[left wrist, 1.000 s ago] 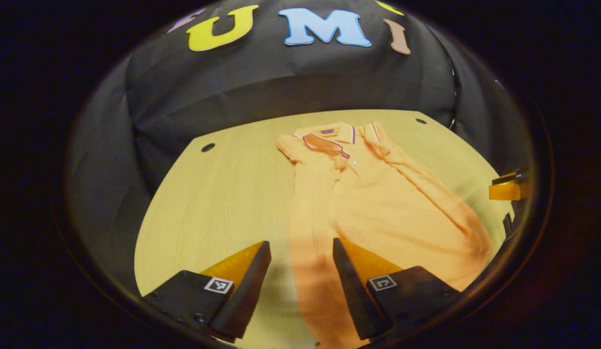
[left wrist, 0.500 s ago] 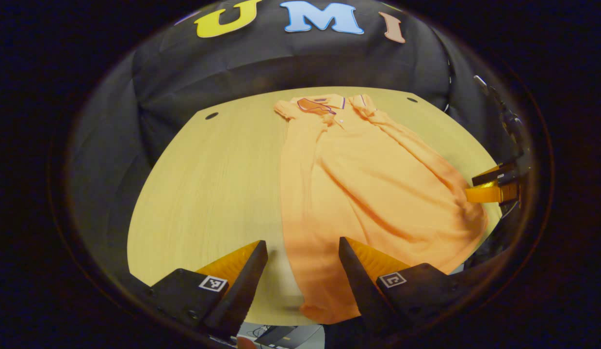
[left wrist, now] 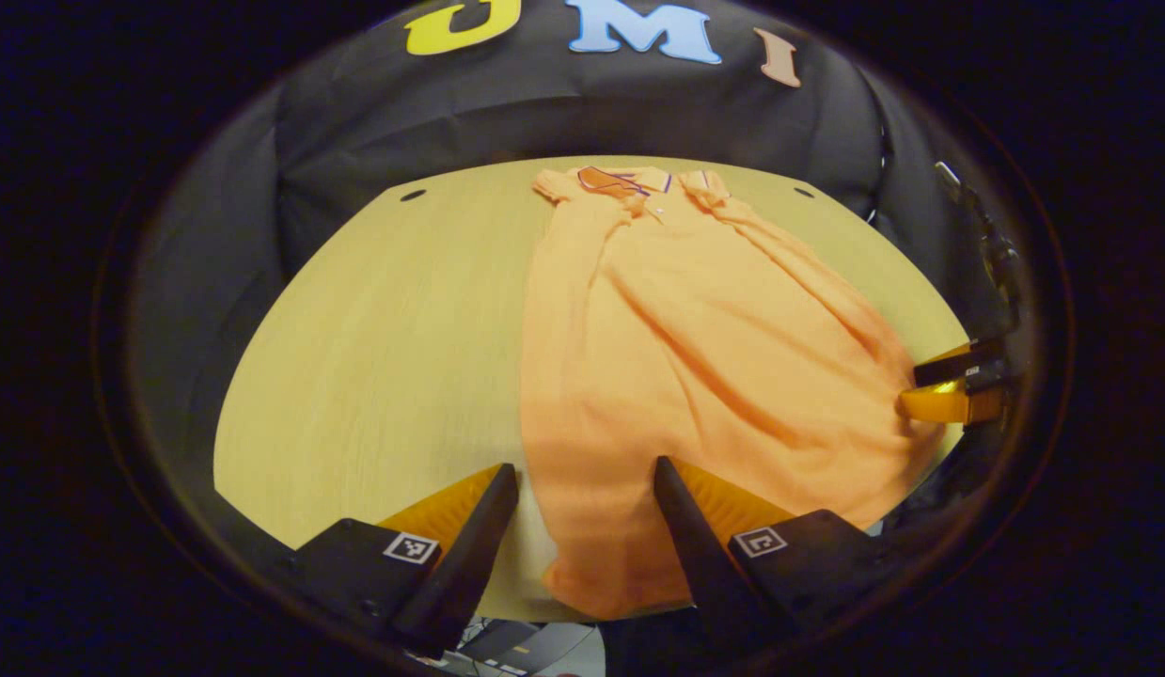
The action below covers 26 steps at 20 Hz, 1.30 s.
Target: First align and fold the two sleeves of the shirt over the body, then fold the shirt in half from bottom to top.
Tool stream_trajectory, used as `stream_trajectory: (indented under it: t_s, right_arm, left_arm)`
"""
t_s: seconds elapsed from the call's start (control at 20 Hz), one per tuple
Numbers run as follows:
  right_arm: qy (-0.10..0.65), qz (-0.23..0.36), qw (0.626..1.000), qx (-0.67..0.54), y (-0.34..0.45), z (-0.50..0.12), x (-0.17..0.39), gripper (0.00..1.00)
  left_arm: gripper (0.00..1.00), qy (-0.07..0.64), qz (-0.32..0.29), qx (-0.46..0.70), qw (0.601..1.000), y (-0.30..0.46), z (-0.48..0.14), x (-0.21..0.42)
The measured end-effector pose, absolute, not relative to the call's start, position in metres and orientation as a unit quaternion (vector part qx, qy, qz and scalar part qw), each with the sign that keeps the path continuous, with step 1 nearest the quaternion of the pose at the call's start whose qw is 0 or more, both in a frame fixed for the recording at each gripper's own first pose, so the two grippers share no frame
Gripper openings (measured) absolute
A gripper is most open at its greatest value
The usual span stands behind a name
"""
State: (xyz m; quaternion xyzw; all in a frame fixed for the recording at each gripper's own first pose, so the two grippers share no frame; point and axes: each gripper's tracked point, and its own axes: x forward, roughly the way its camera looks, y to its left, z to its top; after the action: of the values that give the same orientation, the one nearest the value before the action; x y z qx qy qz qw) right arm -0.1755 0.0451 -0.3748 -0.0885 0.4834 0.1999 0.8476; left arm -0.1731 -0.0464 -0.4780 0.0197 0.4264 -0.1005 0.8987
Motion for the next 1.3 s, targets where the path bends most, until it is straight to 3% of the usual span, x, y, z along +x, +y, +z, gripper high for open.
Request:
stream_trajectory:
  t_s: [0.05, 0.1, 0.15, 0.2, 0.25, 0.35, 0.4, 0.45, 0.5, 0.6, 0.95, 1.3]
  right_arm:
    - [0.472, 0.208, 0.851, -0.095, 0.047, -0.373, -0.174, 0.7]
    - [0.469, 0.211, 0.852, -0.095, 0.047, -0.376, -0.175, 0.76]
    - [0.466, 0.211, 0.855, -0.09, 0.046, -0.374, -0.174, 0.65]
    - [0.461, 0.207, 0.859, -0.087, 0.044, -0.372, -0.172, 0.65]
    - [0.456, 0.199, 0.864, -0.082, 0.042, -0.374, -0.169, 0.5]
    - [0.458, 0.192, 0.865, -0.07, 0.04, -0.374, -0.167, 0.13]
    - [0.464, 0.192, 0.862, -0.066, 0.041, -0.376, -0.166, 0.06]
    - [0.473, 0.19, 0.858, -0.066, 0.041, -0.376, -0.166, 0.06]
    - [0.476, 0.19, 0.856, -0.069, 0.041, -0.376, -0.165, 0.06]
    - [0.476, 0.185, 0.857, -0.073, 0.042, -0.374, -0.164, 0.0]
    - [0.479, 0.183, 0.858, -0.04, 0.051, -0.364, -0.157, 0.0]
    - [0.439, 0.19, 0.878, -0.025, 0.071, -0.329, -0.121, 0.0]
  left_arm:
    - [1.0, 0.426, -0.102, 0.02, 0.899, -0.049, -0.478, -0.172]
    - [0.98, 0.425, -0.107, 0.021, 0.899, -0.052, -0.479, -0.17]
    - [0.98, 0.425, -0.108, 0.025, 0.898, -0.052, -0.479, -0.171]
    - [0.95, 0.423, -0.115, 0.023, 0.899, -0.056, -0.477, -0.172]
    - [0.94, 0.422, -0.125, 0.027, 0.898, -0.062, -0.477, -0.174]
    - [0.68, 0.418, -0.151, 0.039, 0.895, -0.078, -0.477, -0.176]
    - [0.43, 0.417, -0.152, 0.052, 0.895, -0.079, -0.477, -0.172]
    - [0.18, 0.416, -0.152, 0.055, 0.895, -0.08, -0.476, -0.171]
    - [0.07, 0.42, -0.152, 0.051, 0.893, -0.078, -0.479, -0.167]
    - [0.07, 0.421, -0.151, 0.044, 0.893, -0.078, -0.48, -0.165]
    - [0.06, 0.421, -0.149, 0.049, 0.893, -0.071, -0.473, -0.157]
    - [0.06, 0.393, -0.133, 0.026, 0.909, -0.064, -0.437, -0.109]
